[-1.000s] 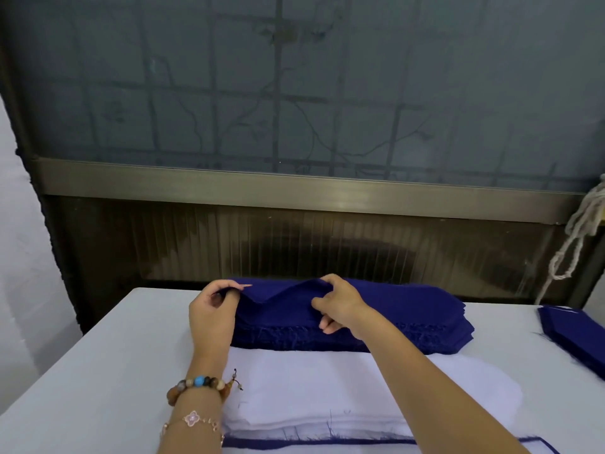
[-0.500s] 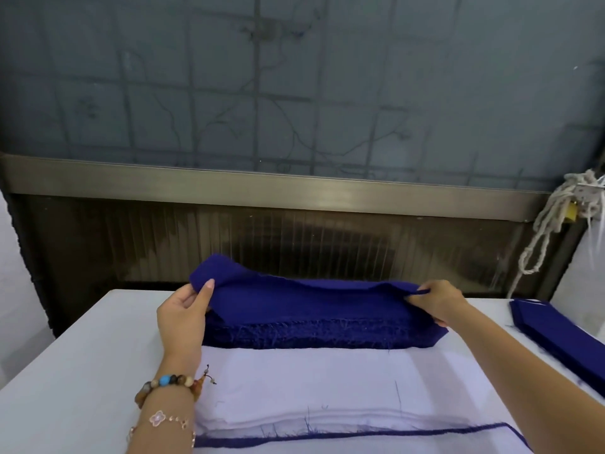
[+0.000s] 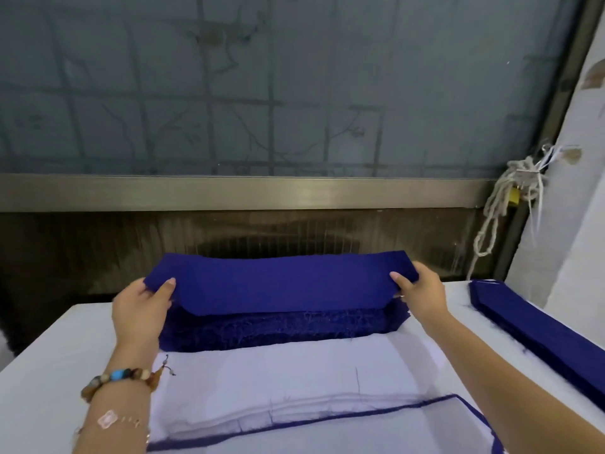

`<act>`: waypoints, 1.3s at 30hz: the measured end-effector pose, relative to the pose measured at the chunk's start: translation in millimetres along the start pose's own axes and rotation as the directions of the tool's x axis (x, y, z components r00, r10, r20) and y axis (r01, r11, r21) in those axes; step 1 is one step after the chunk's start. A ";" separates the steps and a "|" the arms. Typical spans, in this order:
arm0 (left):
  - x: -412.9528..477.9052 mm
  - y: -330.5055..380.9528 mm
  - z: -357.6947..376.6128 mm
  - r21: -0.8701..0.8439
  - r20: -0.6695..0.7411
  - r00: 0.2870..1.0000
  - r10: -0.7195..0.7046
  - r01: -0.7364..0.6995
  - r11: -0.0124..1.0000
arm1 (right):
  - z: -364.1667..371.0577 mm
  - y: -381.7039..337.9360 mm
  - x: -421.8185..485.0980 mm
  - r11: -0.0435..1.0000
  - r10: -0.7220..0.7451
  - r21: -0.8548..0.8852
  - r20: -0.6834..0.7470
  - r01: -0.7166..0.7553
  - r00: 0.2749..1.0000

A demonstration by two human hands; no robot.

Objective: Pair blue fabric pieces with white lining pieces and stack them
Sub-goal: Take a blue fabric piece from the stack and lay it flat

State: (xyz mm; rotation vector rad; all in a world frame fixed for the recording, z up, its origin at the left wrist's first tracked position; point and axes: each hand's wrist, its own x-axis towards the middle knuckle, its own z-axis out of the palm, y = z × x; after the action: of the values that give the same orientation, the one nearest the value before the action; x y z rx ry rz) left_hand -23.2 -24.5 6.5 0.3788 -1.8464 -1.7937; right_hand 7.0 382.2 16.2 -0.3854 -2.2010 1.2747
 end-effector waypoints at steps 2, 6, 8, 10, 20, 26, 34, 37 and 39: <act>-5.8 18.1 0.7 0.059 0.012 0.997 0.080 -0.081 0.995 | -8.6 0.0 -4.4 0.996 0.036 0.087 -0.005 -0.036 0.999; -26.7 44.1 -3.5 0.187 0.073 0.981 0.181 -0.191 0.963 | -31.6 0.3 -15.4 0.990 0.092 0.108 0.029 -0.095 0.995; -37.7 54.2 -11.2 0.254 0.117 0.974 0.194 -0.218 0.942 | -44.2 0.6 -23.4 0.986 0.105 0.128 0.038 -0.109 0.994; -50.1 62.3 -25.1 0.310 0.161 0.964 0.210 -0.251 0.917 | -56.4 1.7 -35.5 0.980 0.120 0.157 0.043 -0.126 0.992; -124.9 39.9 -110.9 0.537 0.230 0.963 0.137 -0.243 0.808 | -86.8 29.0 -126.7 0.993 0.115 -0.025 0.162 -0.112 0.980; -152.6 14.3 -128.3 0.590 0.255 0.967 -0.002 -0.154 0.793 | -98.9 51.5 -164.2 0.982 -0.035 -0.180 0.165 0.065 0.986; -169.9 -18.5 -134.2 0.494 0.298 0.954 -0.017 -0.139 0.859 | -93.8 64.1 -179.8 0.986 -0.045 -0.153 0.116 0.063 0.992; -169.8 -21.0 -134.0 0.449 0.279 0.960 0.012 -0.141 0.882 | -93.5 63.9 -179.3 0.987 -0.043 -0.149 0.114 0.060 0.993; -169.7 -22.0 -136.8 0.457 0.290 0.954 0.071 -0.203 0.866 | -94.1 64.1 -178.9 0.985 -0.043 -0.160 0.111 0.060 0.993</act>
State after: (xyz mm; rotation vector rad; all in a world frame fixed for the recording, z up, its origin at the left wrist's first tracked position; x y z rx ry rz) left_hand 187.5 -47.5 -48.8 0.1791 -2.4493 -1.3167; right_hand 204.6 390.5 -60.4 -0.3269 -2.3984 1.1150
